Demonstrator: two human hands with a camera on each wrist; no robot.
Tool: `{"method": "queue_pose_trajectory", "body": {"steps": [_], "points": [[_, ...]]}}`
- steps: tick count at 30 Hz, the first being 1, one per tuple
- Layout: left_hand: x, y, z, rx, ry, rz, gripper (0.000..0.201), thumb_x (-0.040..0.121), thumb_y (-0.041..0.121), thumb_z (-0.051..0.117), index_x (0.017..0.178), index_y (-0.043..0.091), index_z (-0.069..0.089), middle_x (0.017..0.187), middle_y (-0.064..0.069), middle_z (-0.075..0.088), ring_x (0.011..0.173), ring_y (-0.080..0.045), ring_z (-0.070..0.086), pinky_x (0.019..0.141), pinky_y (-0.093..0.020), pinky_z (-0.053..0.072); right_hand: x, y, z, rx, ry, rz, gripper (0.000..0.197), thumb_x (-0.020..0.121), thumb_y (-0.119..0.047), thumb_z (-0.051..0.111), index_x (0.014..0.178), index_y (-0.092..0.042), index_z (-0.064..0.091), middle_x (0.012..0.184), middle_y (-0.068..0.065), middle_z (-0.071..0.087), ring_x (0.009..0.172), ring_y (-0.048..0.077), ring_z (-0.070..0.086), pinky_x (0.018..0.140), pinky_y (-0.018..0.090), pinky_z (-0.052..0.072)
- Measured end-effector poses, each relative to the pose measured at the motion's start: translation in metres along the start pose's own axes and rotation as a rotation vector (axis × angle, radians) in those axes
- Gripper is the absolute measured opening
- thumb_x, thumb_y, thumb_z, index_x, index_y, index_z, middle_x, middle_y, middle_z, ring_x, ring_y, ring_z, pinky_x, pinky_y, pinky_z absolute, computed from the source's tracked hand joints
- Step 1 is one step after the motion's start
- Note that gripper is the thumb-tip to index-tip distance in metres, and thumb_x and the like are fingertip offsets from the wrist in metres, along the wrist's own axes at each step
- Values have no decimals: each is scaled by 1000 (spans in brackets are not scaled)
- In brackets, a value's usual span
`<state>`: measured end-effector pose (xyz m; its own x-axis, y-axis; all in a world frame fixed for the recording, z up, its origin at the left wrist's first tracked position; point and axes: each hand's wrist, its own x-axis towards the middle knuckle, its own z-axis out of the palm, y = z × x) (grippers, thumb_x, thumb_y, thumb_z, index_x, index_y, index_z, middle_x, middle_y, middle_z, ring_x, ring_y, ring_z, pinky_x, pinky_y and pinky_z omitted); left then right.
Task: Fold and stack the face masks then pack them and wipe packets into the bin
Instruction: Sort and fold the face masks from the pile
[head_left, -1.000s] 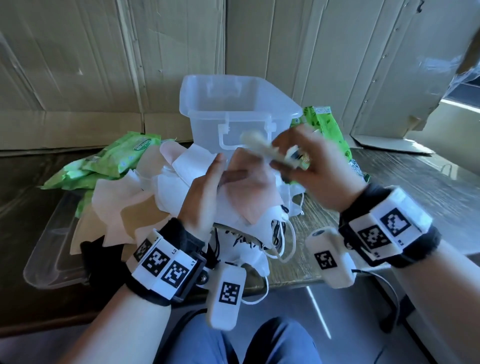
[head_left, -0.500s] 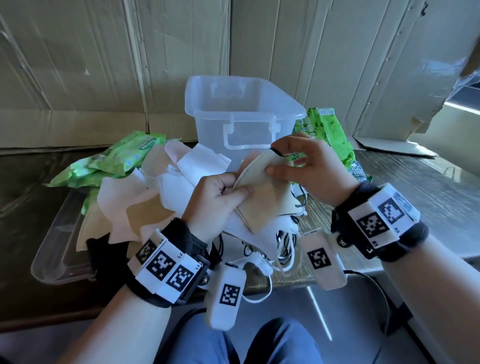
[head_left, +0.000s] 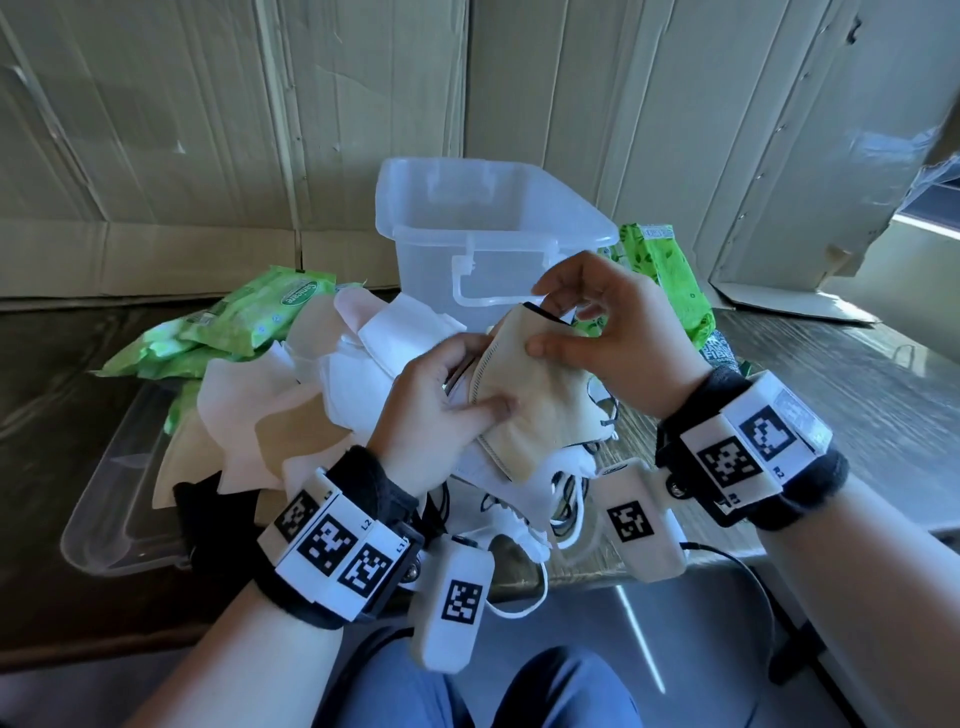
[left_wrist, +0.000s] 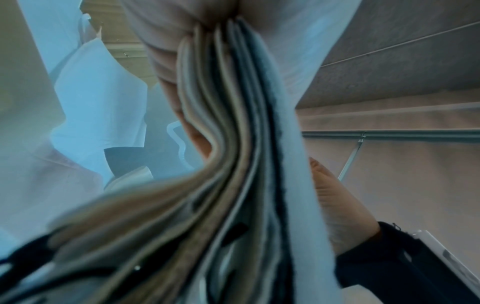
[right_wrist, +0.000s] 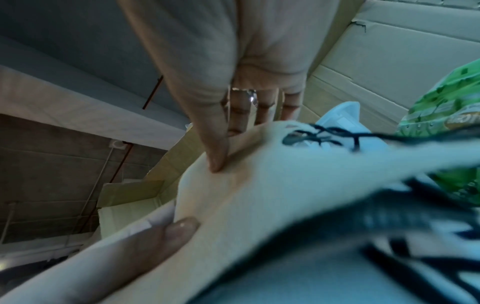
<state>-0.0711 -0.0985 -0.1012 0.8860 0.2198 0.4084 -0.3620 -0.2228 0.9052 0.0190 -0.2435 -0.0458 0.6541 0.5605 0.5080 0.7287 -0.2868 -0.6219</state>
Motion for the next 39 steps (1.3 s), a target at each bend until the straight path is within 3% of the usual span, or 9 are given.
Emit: {"method": "queue_pose_trajectory", "body": {"steps": [3, 7, 13, 15, 19, 24, 28, 32, 39], "points": [[-1, -1, -2, 7, 45, 18, 56, 72, 0, 75, 108, 34, 47, 100, 1, 66, 92, -11, 63, 85, -21, 47, -1, -4, 0, -17, -58, 42, 50, 62, -12, 83, 104, -28, 60, 72, -12, 58, 73, 12, 55, 71, 19, 41], [-1, -1, -3, -26, 24, 7, 70, 70, 9, 76, 121, 42, 41, 118, -7, 64, 103, -13, 63, 95, -30, 48, -1, -5, -1, -49, -232, 90, 21, 66, -15, 80, 81, -13, 66, 70, 13, 63, 61, 16, 50, 61, 31, 44], [0, -5, -6, -109, -20, -18, 66, 64, 27, 82, 119, 43, 48, 127, -9, 58, 112, -21, 60, 97, -35, 46, 3, 4, -3, 10, 14, 96, 25, 61, -31, 67, 59, -23, 43, 59, 12, 45, 59, 15, 35, 56, 28, 29], [2, -7, -9, -98, 40, -12, 60, 69, 20, 78, 118, 38, 49, 124, 3, 59, 110, -9, 60, 94, -26, 47, 5, 8, -8, 19, 221, 115, 26, 64, -29, 63, 60, -22, 38, 57, -3, 38, 57, 14, 31, 54, 28, 26], [4, -10, -10, -75, 144, 23, 47, 79, -2, 67, 115, 24, 51, 95, 28, 62, 83, 11, 61, 72, -7, 45, 5, 8, -19, 37, 495, 44, 20, 74, -28, 57, 70, -18, 40, 64, -1, 41, 66, 18, 36, 60, 32, 33], [5, -11, -7, -54, 202, 44, 48, 81, 0, 66, 117, 27, 49, 88, 23, 62, 76, 9, 60, 68, -9, 44, -13, -11, 12, -132, 269, -233, 15, 73, -10, 61, 77, -15, 48, 70, -6, 40, 61, 6, 32, 60, 11, 32], [4, -9, -4, -100, 220, 74, 46, 83, 3, 64, 109, 39, 50, 88, 13, 67, 80, 0, 63, 70, -16, 49, -22, -9, 35, -186, 0, -262, 17, 63, -3, 60, 77, -8, 51, 77, 4, 47, 63, 24, 46, 59, 34, 37], [2, -5, -6, -179, 221, 33, 36, 92, -6, 45, 104, 28, 50, 85, 1, 64, 72, -5, 60, 68, -18, 48, -23, -14, 41, -157, 44, -261, 16, 58, -6, 54, 74, -9, 51, 68, -1, 45, 59, 16, 37, 54, 31, 31], [0, 6, -7, -304, 227, -81, 30, 97, 7, 32, 89, 11, 60, 83, -3, 66, 73, -2, 62, 68, -16, 49, -20, -22, 45, -211, -51, -260, 26, 59, -7, 48, 81, -3, 61, 76, 12, 60, 63, 34, 53, 60, 41, 43]]}}
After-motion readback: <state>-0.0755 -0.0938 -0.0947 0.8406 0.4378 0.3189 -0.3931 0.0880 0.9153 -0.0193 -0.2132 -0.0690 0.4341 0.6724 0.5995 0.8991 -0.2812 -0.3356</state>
